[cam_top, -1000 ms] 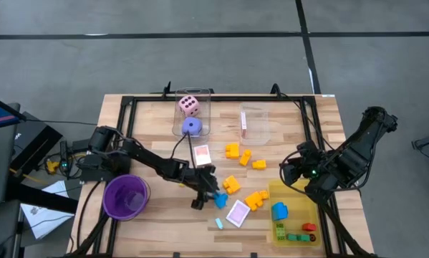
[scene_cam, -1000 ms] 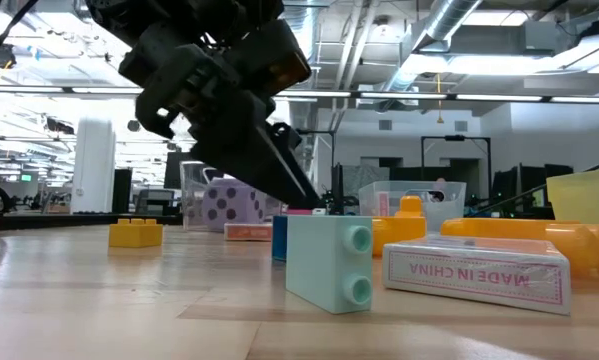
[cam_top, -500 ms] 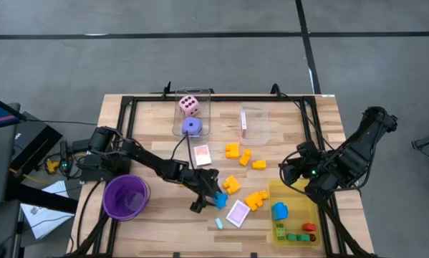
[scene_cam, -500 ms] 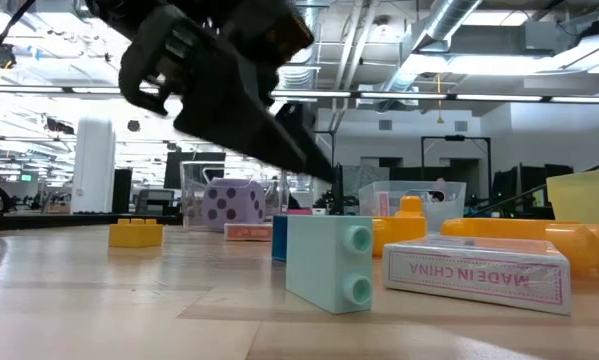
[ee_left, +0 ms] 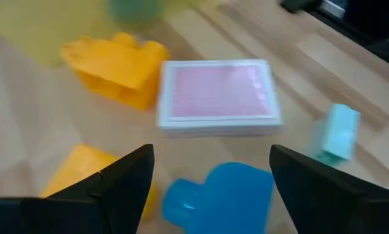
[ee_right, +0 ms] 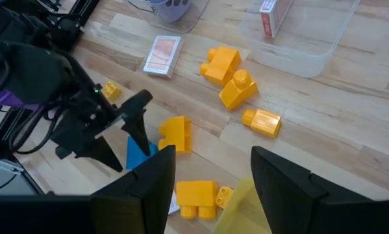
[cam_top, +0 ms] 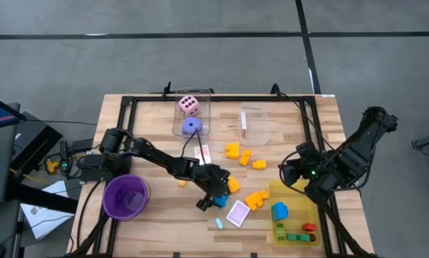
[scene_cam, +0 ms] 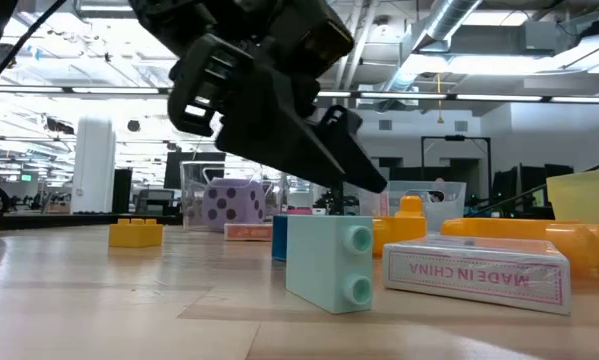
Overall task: Pick & Place Toys
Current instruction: Put the blue game piece into the bin
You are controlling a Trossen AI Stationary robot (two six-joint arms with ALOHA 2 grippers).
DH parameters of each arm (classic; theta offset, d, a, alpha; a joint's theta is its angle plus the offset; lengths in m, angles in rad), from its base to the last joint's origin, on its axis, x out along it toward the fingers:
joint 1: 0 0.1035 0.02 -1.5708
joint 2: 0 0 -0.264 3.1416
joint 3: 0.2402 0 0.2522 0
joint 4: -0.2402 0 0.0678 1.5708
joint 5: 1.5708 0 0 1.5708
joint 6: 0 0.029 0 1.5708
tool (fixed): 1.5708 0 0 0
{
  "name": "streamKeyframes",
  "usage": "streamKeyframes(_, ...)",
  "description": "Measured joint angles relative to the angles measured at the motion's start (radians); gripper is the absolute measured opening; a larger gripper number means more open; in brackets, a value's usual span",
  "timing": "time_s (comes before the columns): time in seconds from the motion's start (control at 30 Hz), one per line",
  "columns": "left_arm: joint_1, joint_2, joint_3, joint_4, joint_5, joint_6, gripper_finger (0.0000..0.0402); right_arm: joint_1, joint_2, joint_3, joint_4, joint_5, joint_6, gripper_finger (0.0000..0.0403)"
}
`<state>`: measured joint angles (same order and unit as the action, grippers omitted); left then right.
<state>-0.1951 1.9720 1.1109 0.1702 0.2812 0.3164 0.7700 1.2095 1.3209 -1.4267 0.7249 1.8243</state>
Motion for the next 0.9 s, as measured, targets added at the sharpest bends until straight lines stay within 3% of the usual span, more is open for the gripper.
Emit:
streamKeyframes(0.23,-0.001,0.019,0.036,-0.159,0.024,0.097,0.0305,0.002,0.0,0.0,-0.003,-0.019,-0.002,0.0193)
streamKeyframes(0.37,0.001,0.019,0.036,-0.166,0.025,0.144,0.0305,0.002,0.0,0.0,-0.009,-0.019,-0.003,0.0193)
streamKeyframes(0.9,-0.011,0.019,-0.002,-0.204,0.014,0.056,0.0305,0.002,0.0,0.0,-0.009,-0.02,-0.002,0.0193)
